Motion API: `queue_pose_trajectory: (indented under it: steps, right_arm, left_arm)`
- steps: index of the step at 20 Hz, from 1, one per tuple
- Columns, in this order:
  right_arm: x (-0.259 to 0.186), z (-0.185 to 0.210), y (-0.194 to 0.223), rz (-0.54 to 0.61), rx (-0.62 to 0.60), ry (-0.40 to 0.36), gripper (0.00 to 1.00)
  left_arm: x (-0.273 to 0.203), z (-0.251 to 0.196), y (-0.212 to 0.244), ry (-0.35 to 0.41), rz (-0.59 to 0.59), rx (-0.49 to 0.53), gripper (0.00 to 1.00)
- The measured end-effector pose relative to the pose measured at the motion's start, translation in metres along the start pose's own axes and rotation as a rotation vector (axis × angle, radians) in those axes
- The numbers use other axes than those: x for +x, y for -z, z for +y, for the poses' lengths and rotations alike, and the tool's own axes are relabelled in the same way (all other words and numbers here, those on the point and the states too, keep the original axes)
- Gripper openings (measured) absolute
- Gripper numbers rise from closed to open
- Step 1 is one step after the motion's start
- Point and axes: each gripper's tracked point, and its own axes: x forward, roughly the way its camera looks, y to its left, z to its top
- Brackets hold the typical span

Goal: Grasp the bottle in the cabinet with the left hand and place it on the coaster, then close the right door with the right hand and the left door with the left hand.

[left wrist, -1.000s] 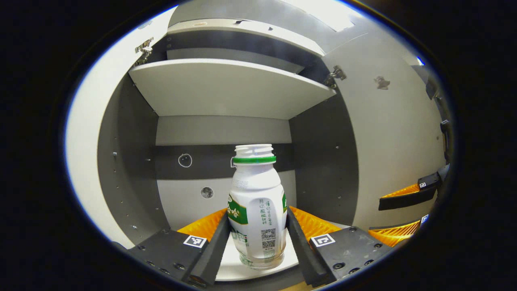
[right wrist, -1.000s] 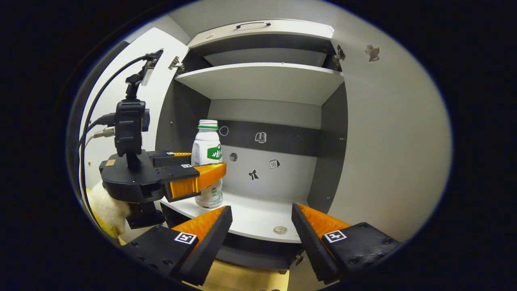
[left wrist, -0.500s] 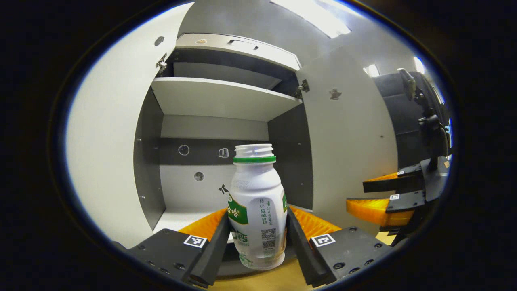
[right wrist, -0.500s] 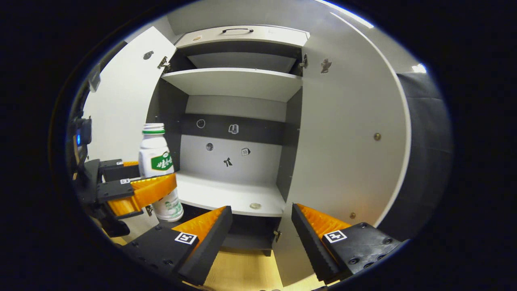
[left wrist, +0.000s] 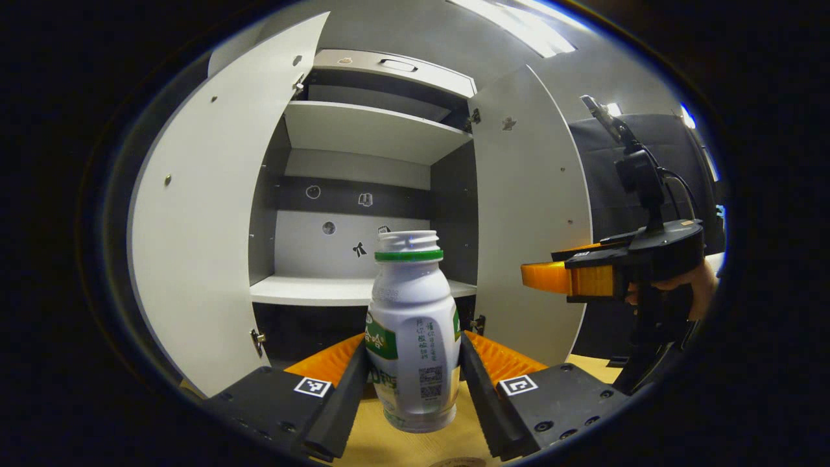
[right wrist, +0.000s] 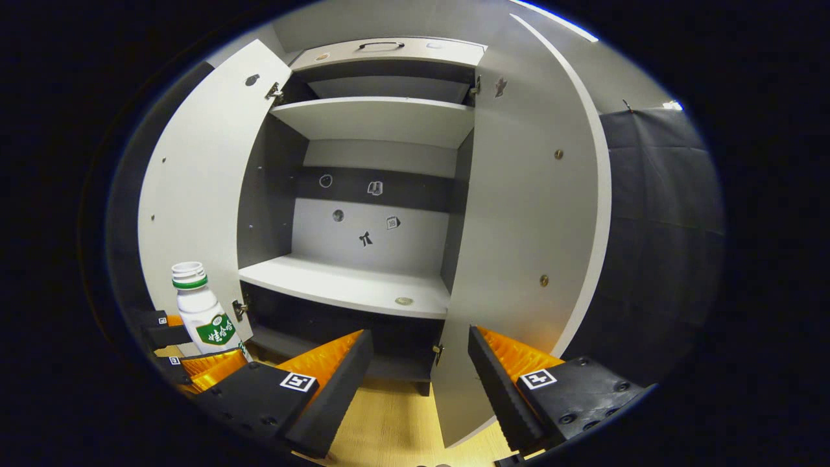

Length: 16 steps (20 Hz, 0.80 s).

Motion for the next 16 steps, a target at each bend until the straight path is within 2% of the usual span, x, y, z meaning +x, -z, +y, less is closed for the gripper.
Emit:
queue_pose_trajectory:
  steps: [7, 16]
  right_arm:
    - [-0.016, 0.004, 0.027, -0.043, -0.005, -0.087, 0.98]
    - [-0.029, 0.008, 0.085, -0.016, -0.041, -0.120, 0.98]
  left_arm:
    - [-0.029, -0.033, 0.078, -0.070, 0.033, 0.004, 0.79]
    - [-0.048, -0.051, 0.170, -0.115, 0.073, 0.013, 0.79]
